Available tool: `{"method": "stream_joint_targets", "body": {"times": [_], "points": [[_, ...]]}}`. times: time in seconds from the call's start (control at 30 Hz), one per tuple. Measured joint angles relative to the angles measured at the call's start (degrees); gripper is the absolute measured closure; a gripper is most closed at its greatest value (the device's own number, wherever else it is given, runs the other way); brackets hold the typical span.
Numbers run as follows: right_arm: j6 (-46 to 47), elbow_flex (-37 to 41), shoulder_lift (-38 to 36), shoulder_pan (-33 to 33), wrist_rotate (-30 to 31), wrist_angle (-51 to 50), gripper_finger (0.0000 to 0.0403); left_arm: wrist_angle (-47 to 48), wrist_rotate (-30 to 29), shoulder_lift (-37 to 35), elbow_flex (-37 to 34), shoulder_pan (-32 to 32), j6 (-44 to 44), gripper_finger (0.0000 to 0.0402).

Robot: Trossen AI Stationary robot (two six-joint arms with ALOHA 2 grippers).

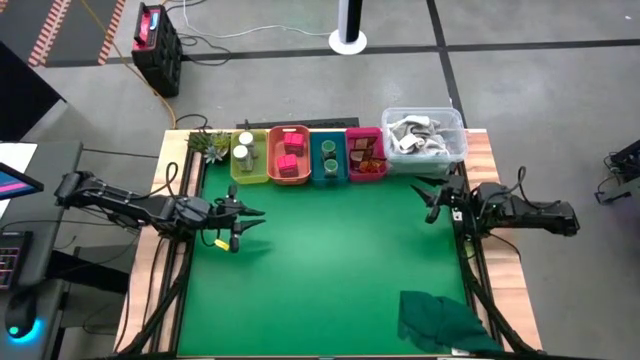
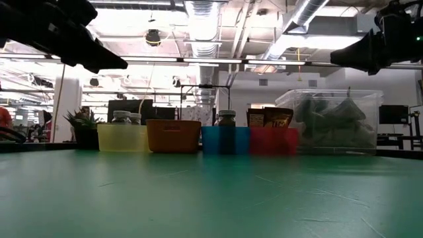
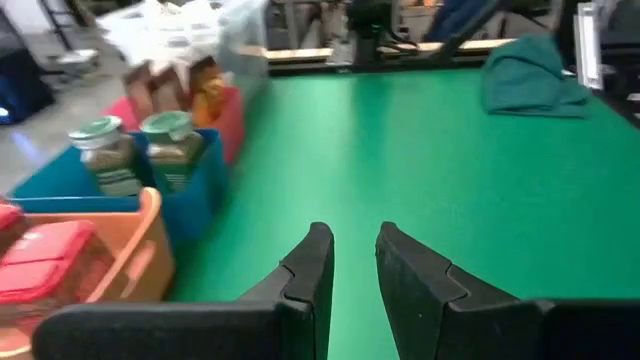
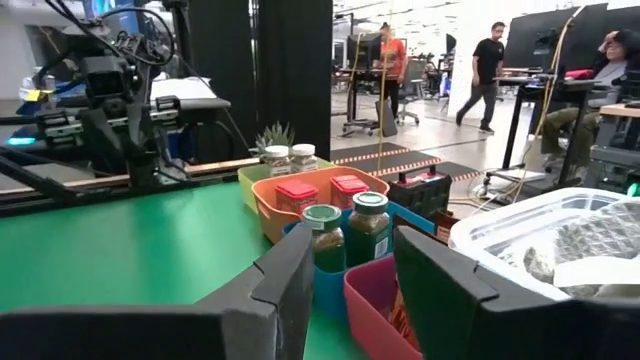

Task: Sort spices by type
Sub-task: Return to Home Position

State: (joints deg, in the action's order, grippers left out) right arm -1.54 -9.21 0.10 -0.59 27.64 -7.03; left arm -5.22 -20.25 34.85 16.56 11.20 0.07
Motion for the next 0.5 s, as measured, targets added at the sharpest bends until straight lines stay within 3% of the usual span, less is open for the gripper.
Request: {"method": "stream_joint_targets", "body": {"times": [0.5], "points": [[0.15, -0.02, 0.22, 0.19, -0.15, -0.46, 0.0235, 0.68, 3.74, 0.07, 0.0, 0.0, -2.89, 0.0331]]}}
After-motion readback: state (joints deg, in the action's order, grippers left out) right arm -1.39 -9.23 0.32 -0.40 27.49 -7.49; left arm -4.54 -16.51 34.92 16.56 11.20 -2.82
